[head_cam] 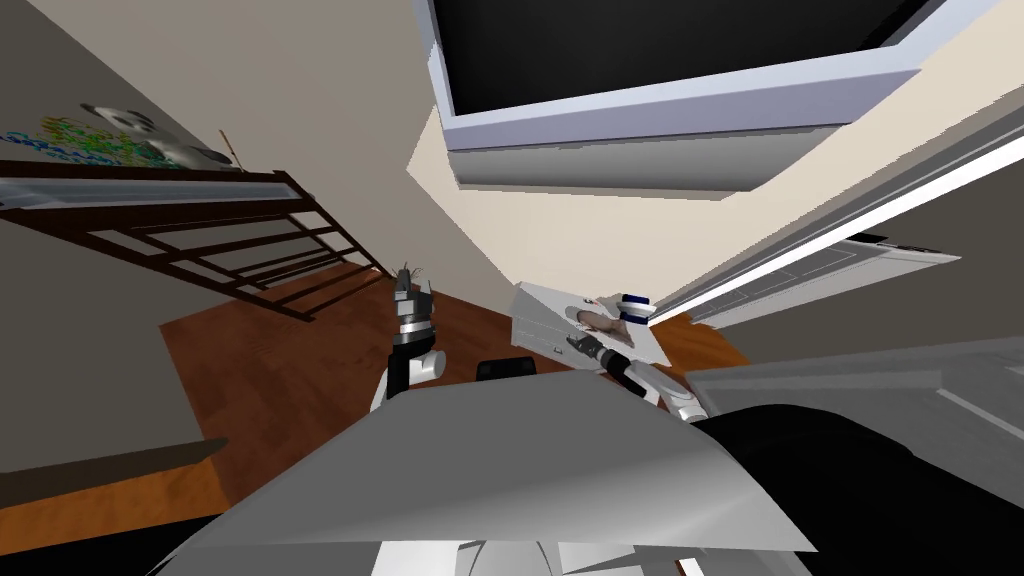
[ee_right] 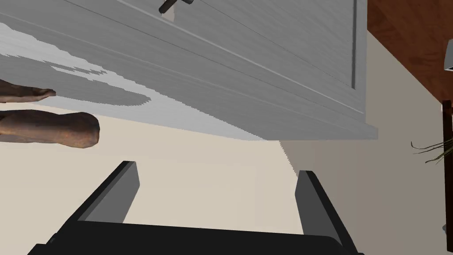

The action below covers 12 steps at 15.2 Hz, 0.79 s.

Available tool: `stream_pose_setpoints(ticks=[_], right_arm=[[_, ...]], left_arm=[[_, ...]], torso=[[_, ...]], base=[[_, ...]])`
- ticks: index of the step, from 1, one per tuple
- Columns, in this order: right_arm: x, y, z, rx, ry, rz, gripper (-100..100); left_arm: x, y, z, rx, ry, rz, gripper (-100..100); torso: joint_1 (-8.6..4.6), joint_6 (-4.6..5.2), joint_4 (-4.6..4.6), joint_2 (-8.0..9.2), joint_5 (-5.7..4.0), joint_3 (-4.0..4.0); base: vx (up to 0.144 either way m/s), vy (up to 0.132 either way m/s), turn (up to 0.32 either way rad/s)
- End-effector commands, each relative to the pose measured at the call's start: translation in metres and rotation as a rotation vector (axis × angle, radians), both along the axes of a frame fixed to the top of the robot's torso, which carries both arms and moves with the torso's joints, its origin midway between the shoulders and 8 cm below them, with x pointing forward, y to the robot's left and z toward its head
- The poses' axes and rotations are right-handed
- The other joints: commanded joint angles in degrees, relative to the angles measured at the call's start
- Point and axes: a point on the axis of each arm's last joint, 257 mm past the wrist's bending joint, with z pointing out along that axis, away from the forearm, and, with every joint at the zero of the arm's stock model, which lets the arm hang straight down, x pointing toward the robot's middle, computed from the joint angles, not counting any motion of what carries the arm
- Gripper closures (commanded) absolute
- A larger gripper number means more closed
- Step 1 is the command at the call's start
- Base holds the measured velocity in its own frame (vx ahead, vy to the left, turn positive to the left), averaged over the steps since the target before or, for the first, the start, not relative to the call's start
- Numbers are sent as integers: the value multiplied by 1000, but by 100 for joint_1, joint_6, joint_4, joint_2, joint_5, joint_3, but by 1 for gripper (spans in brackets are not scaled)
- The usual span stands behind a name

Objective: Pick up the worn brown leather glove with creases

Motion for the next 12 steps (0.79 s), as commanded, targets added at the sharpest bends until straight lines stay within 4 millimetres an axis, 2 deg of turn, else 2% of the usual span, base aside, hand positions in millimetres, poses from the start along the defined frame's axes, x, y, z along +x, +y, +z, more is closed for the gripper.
stream_pose_setpoints(ticks=[1,3,4,5,6,7,8,9,10,11,12], right_arm=[[-20,-30,-16,-113,63,18,-100],[-20,-30,-16,-121,64,25,-100],[-33,-51,-24,-199,103,45,-100],[-35,-53,-26,-202,108,42,-100],[-48,-76,-32,-276,148,60,-100],[-49,-77,-33,-279,151,59,-100],[-63,-99,-38,-352,190,79,-100],[-64,-100,-39,-354,193,78,-100],[-77,-121,-42,-424,231,99,-100],[-78,-123,-42,-426,233,97,-100],[-92,-145,-45,-493,273,117,-100]], left_arm=[[0,0,0,0,0,0,0],[0,0,0,0,0,0,0],[0,0,0,0,0,0,0],[0,0,0,0,0,0,0],[0,0,0,0,0,0,0],[0,0,0,0,0,0,0],[0,0,0,0,0,0,0],[0,0,0,0,0,0,0],[0,0,0,0,0,0,0],[0,0,0,0,0,0,0],[0,0,0,0,0,0,0]], torso=[[0,0,0,0,0,0],[2,1,-1,-2,2,-1],[-3,1,0,-2,0,-1],[-5,-1,0,-2,0,-1],[-5,-1,0,-3,0,-2],[-2,-2,-1,-4,1,-2],[-2,0,-1,-3,0,-2],[0,2,-1,-5,1,-3],[1,1,-1,-6,1,-3],[2,-1,-1,-8,1,-4],[2,1,-2,-7,2,-4]], base=[[35,74,105],[34,59,45],[31,53,69],[32,56,83],[34,68,122],[34,62,79],[47,69,73],[47,69,64],[50,72,101],[45,69,91],[47,68,89]])
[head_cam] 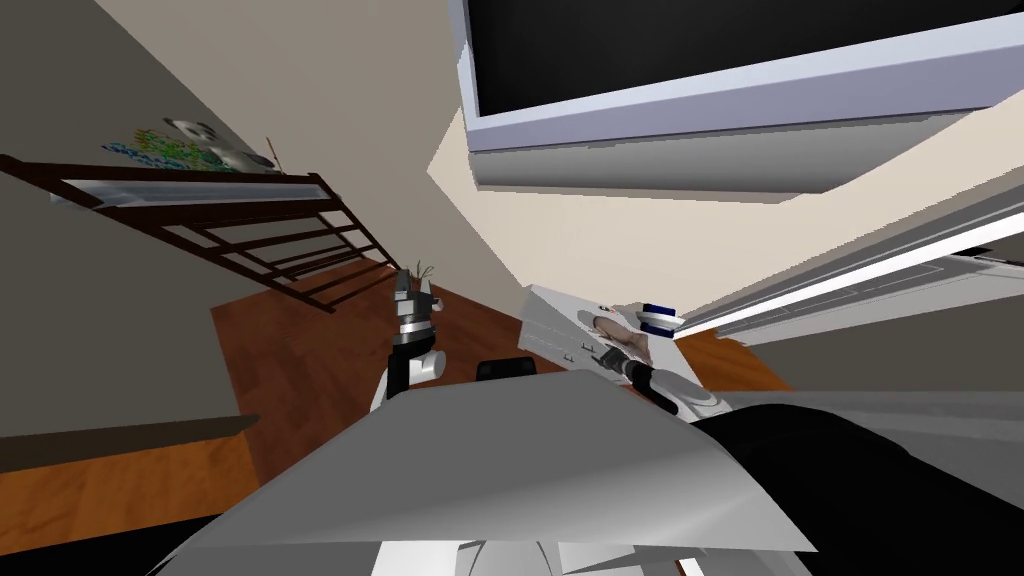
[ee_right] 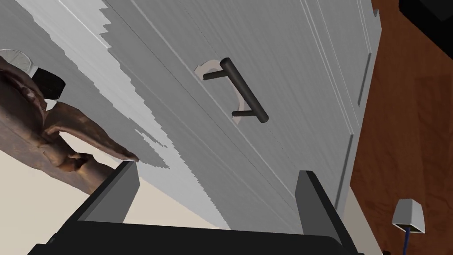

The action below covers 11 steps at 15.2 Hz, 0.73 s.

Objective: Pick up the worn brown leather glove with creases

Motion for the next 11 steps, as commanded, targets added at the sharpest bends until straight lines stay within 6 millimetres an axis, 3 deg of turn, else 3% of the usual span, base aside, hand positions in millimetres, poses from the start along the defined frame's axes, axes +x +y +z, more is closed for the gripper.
stream_pose_setpoints(ticks=[1,2,3,5,6,8,9,11], right_arm=[[-14,-18,-1,-57,34,14,-100],[-27,-39,-2,-120,72,33,-100],[-27,-39,-2,-120,72,33,-100],[-51,-76,0,-232,144,69,-100],[-51,-76,0,-234,145,71,-100],[-72,-107,4,-327,209,107,-100],[-72,-107,4,-327,209,107,-100],[-90,-131,8,-399,263,138,-100]], left_arm=[[0,0,0,0,0,0,0],[0,0,0,0,0,0,0],[0,0,0,0,0,0,0],[0,0,0,0,0,0,0],[0,0,0,0,0,0,0],[0,0,0,0,0,0,0],[0,0,0,0,0,0,0],[0,0,0,0,0,0,0]], torso=[[0,0,0,0,0,0],[-3,2,0,-1,-1,-1],[-2,1,0,-2,-2,-1],[-3,1,0,1,-1,0],[-1,0,0,-2,-1,-1],[1,1,-1,-7,1,-4],[2,0,-2,-11,0,-6],[-5,0,-3,-12,-1,-7]], base=[[53,55,74],[57,63,100],[48,61,77],[51,62,109],[67,65,97],[78,69,107],[82,53,111],[75,43,106]])
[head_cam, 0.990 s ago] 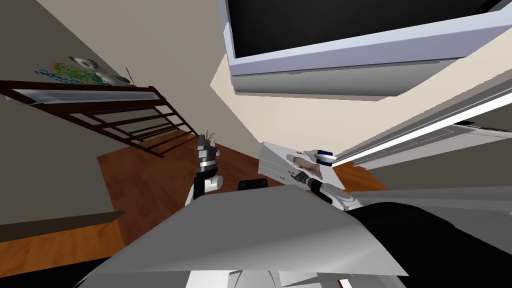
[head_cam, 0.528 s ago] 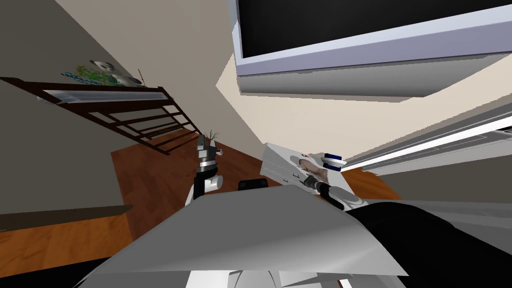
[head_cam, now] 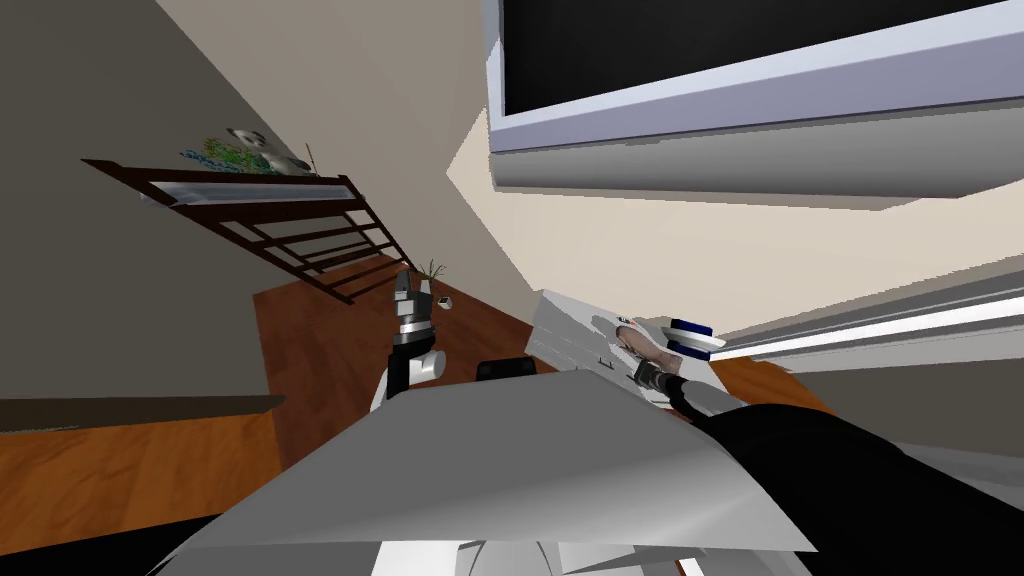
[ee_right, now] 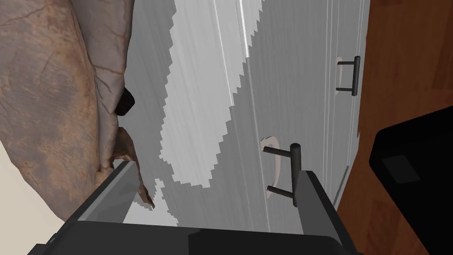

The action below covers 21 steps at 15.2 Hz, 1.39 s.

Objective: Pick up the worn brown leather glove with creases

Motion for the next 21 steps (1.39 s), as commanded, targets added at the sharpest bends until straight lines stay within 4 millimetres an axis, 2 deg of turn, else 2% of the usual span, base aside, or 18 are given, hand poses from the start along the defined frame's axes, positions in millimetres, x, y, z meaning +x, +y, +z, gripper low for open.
stream_pose_setpoints(ticks=[1,5,6,7,9,11,12,16,17,19,20,21], right_arm=[[-8,-10,2,-39,30,19,-100],[-34,-39,8,-128,112,64,-100],[-26,-31,5,-102,89,48,-100],[-32,-28,-5,-106,89,40,-100],[-35,-24,-12,-105,87,33,-100],[-33,-24,-10,-104,88,36,-100],[-34,-24,-11,-105,87,34,100],[-33,-24,-10,-106,87,34,100],[-30,-31,1,-107,92,47,100],[-30,-31,-1,-110,90,45,100],[-9,-55,24,-170,54,45,-100],[-9,-55,24,-170,54,45,-100]], left_arm=[[0,0,0,0,0,0,0],[0,0,0,0,0,0,0],[0,0,0,0,0,0,0],[0,0,0,0,0,0,0],[0,0,0,0,0,0,0],[0,0,0,0,0,0,0],[0,0,0,0,0,0,0],[0,0,0,0,0,0,0],[0,0,0,0,0,0,0],[0,0,0,0,0,0,0],[0,0,0,0,0,0,0],[0,0,0,0,0,0,0]], torso=[[0,0,0,0,0,0],[-4,-6,1,-7,-2,-3],[-8,-10,1,-13,-1,-6],[-13,-9,1,-8,-2,-4],[-40,-9,6,13,-9,8],[-54,-7,9,24,-13,15],[-48,-7,10,27,-12,17],[-27,-6,10,27,-6,17],[-25,-6,10,27,-6,17],[4,-3,10,28,1,17],[4,-5,10,28,1,17],[9,-9,10,25,3,16]], base=[[76,35,69],[90,36,96],[67,13,52],[18,-30,62],[4,-70,74],[-9,-62,38],[-2,-17,4],[0,-2,0],[1,44,-97],[2,77,-94],[1,83,-14],[-6,106,-2]])
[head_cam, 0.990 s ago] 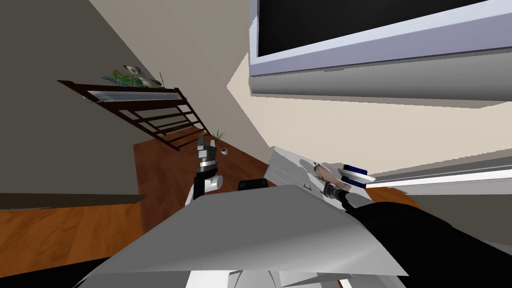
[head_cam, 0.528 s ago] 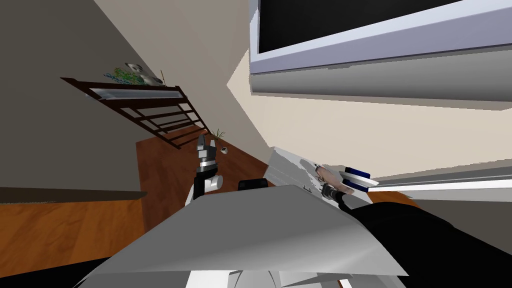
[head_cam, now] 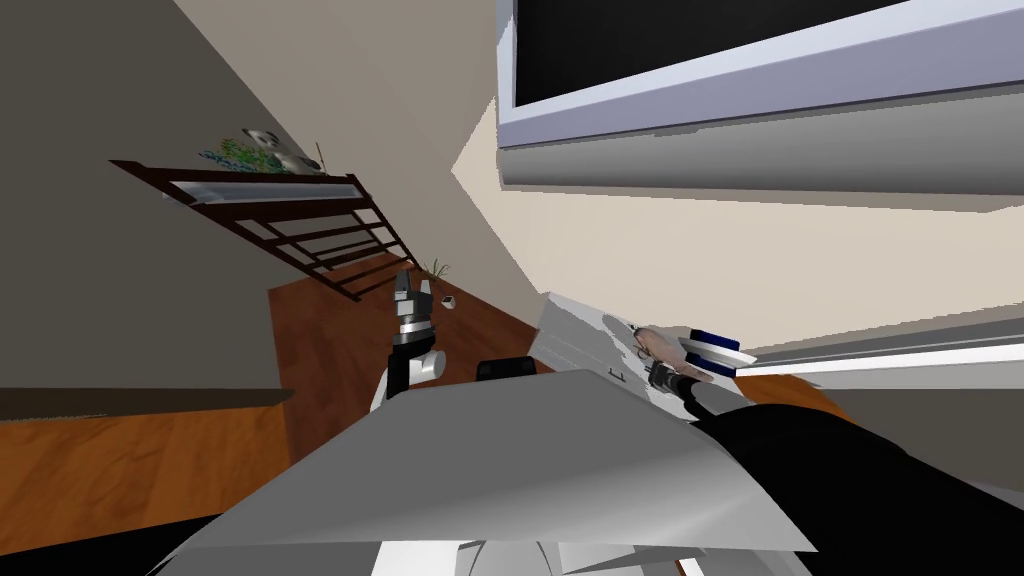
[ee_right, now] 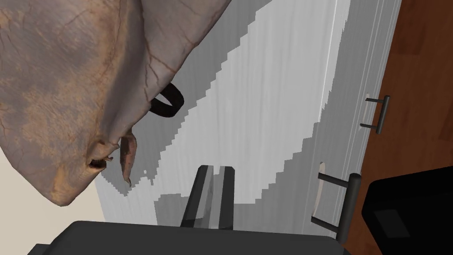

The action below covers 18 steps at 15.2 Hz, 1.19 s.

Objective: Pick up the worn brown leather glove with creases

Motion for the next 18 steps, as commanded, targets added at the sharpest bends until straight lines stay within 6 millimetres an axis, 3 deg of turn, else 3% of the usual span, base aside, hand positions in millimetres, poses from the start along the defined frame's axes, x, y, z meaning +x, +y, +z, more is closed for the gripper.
stream_pose_setpoints(ticks=[1,2,4,9,18], right_arm=[[11,-14,13,-38,-26,1,-100],[21,-27,24,-74,-55,-5,-100],[21,-27,24,-74,-55,-5,-100],[45,-62,55,-180,-162,-66,-100],[48,-89,68,-260,-274,-189,-100]], left_arm=[[0,0,0,0,0,0,0],[0,0,0,0,0,0,0],[0,0,0,0,0,0,0],[0,0,0,0,0,0,0],[0,0,0,0,0,0,0]], torso=[[0,0,0,0,0,0],[2,0,1,4,0,2],[2,1,1,6,0,3],[-13,-1,-1,-7,-4,-4],[-27,1,0,1,-8,1]], base=[[-21,95,-4],[-25,100,-1],[-11,76,5],[11,59,25],[1,30,25]])
